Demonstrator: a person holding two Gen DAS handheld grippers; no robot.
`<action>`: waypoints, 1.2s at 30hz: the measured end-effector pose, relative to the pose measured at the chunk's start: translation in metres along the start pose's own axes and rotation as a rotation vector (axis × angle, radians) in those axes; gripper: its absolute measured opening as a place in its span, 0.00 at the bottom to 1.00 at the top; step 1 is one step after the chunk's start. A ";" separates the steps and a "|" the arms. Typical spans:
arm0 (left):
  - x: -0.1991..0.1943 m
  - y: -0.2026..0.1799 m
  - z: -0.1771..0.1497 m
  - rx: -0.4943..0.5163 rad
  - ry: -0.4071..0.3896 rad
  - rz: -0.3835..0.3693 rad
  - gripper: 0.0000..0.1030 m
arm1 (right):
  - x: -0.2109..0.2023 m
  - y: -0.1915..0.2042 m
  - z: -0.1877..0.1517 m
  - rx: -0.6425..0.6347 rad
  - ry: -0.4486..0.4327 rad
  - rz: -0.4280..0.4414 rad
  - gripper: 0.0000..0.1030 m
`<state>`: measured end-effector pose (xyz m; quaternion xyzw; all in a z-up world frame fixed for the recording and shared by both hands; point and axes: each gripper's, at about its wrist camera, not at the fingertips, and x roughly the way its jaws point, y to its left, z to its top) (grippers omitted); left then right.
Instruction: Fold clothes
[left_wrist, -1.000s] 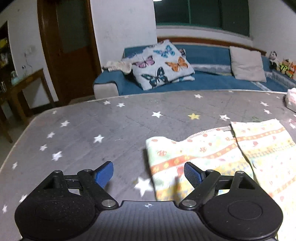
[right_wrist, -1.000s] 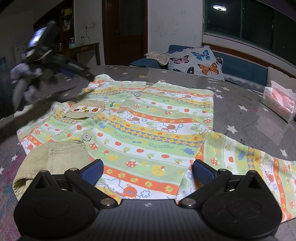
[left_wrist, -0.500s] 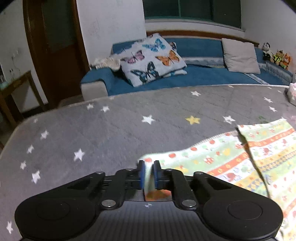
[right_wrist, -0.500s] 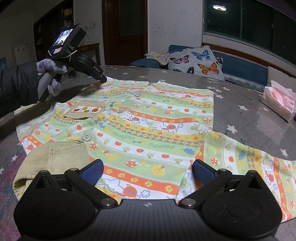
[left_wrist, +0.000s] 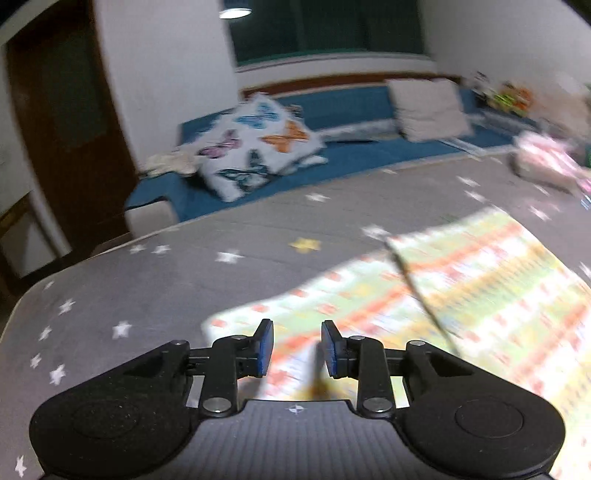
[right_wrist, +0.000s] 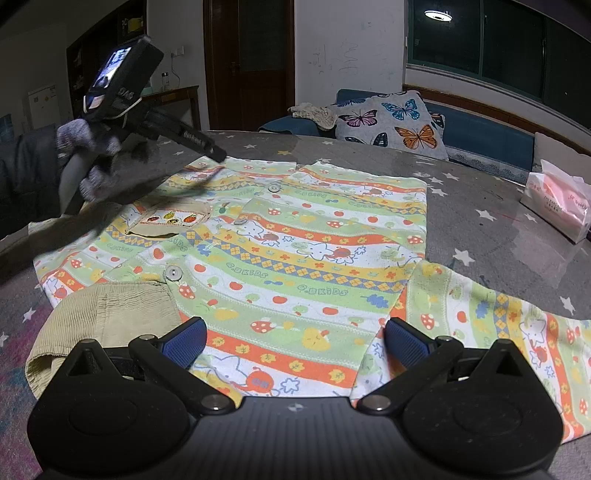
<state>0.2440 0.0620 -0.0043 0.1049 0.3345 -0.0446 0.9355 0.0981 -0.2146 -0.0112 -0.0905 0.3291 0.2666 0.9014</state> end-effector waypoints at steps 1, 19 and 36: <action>0.001 -0.006 -0.001 0.014 0.010 -0.018 0.30 | 0.000 0.000 0.000 0.000 0.000 0.000 1.00; 0.055 -0.034 0.024 0.055 -0.005 0.051 0.70 | -0.001 0.001 0.000 0.003 0.000 0.002 1.00; -0.067 0.022 -0.032 -0.160 -0.015 0.187 0.96 | -0.001 0.001 0.000 0.002 0.000 0.001 1.00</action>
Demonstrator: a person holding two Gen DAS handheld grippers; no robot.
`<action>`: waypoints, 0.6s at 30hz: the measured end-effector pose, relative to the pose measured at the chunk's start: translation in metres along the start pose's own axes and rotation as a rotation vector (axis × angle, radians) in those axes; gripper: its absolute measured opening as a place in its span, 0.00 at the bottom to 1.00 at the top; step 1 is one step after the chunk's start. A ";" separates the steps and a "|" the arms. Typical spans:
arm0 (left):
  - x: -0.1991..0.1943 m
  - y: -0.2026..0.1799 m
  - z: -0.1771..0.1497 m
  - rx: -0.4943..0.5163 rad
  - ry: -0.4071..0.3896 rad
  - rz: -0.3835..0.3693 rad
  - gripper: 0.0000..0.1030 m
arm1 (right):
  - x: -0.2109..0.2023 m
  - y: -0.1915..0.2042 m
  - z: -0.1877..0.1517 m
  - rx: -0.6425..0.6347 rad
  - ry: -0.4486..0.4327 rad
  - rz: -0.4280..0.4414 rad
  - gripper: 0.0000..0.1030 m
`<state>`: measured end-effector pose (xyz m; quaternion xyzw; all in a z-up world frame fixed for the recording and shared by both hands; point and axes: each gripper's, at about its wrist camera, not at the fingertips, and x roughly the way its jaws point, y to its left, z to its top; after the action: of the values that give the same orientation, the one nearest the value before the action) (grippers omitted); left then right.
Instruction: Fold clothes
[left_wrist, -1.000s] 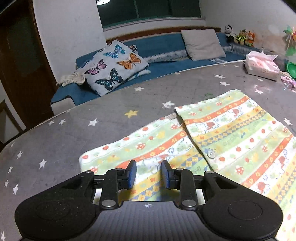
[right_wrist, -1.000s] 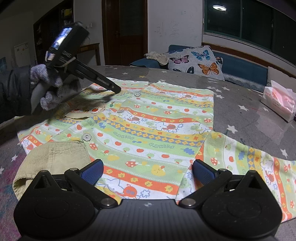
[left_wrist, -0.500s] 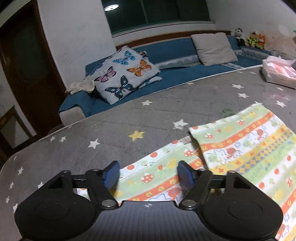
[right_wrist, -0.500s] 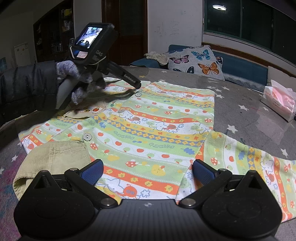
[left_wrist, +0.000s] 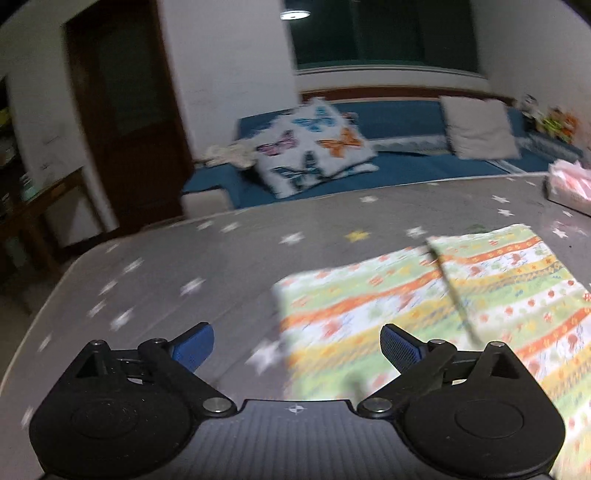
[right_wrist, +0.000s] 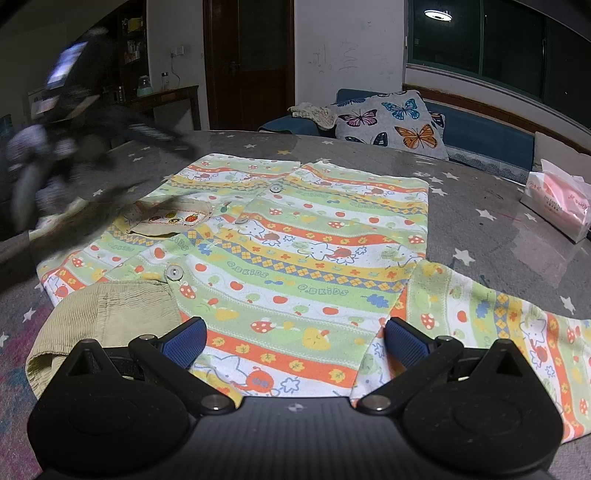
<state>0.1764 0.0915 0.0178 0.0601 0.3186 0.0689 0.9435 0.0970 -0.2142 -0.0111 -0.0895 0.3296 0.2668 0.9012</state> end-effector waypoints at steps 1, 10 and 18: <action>-0.011 0.011 -0.009 -0.029 0.000 0.025 0.96 | 0.000 0.000 0.000 0.000 0.000 0.000 1.00; -0.089 0.092 -0.096 -0.275 0.012 0.252 0.92 | 0.000 0.000 0.000 -0.001 0.000 -0.001 1.00; -0.105 0.128 -0.129 -0.386 0.047 0.314 0.77 | 0.000 0.000 0.000 -0.001 0.001 -0.002 1.00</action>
<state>0.0032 0.2091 -0.0021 -0.0742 0.3083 0.2757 0.9075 0.0974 -0.2140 -0.0111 -0.0906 0.3296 0.2663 0.9013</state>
